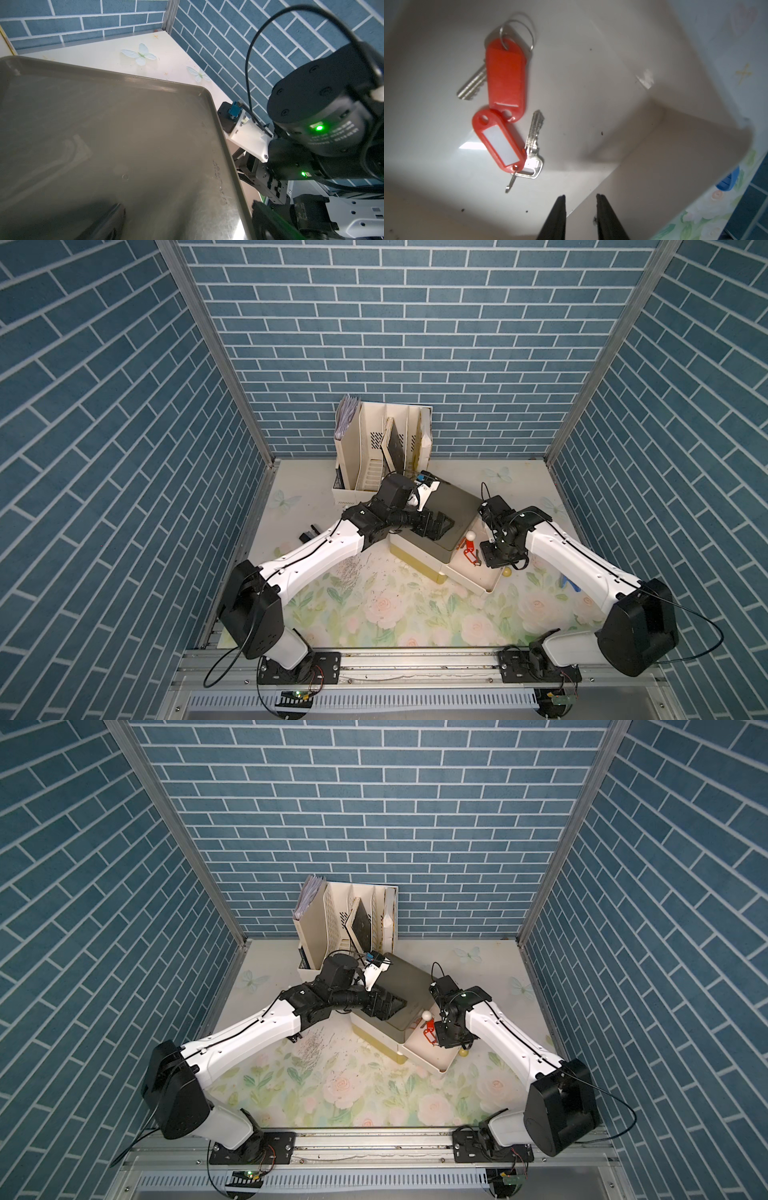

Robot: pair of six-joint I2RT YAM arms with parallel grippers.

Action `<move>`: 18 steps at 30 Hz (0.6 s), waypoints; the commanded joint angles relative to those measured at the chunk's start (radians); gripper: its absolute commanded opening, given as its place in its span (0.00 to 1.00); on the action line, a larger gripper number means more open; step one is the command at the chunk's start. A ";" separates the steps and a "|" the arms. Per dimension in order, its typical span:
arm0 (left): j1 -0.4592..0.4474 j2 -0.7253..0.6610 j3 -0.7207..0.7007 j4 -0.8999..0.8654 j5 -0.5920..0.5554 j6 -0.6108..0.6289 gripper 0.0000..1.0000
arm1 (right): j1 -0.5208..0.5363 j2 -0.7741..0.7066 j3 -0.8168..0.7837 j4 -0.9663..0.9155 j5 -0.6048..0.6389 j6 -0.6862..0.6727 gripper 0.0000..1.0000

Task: Take the keys out of the drawer
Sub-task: Open the drawer in the storage box.

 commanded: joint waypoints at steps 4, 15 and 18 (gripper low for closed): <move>-0.005 0.031 0.000 -0.048 -0.016 -0.001 1.00 | 0.038 0.047 0.063 -0.173 0.129 0.020 0.29; -0.005 0.023 -0.007 -0.049 -0.027 -0.001 1.00 | 0.148 0.161 0.124 -0.244 0.126 0.046 0.32; -0.005 0.020 -0.008 -0.049 -0.030 0.001 1.00 | 0.157 0.158 0.122 -0.253 0.132 0.059 0.32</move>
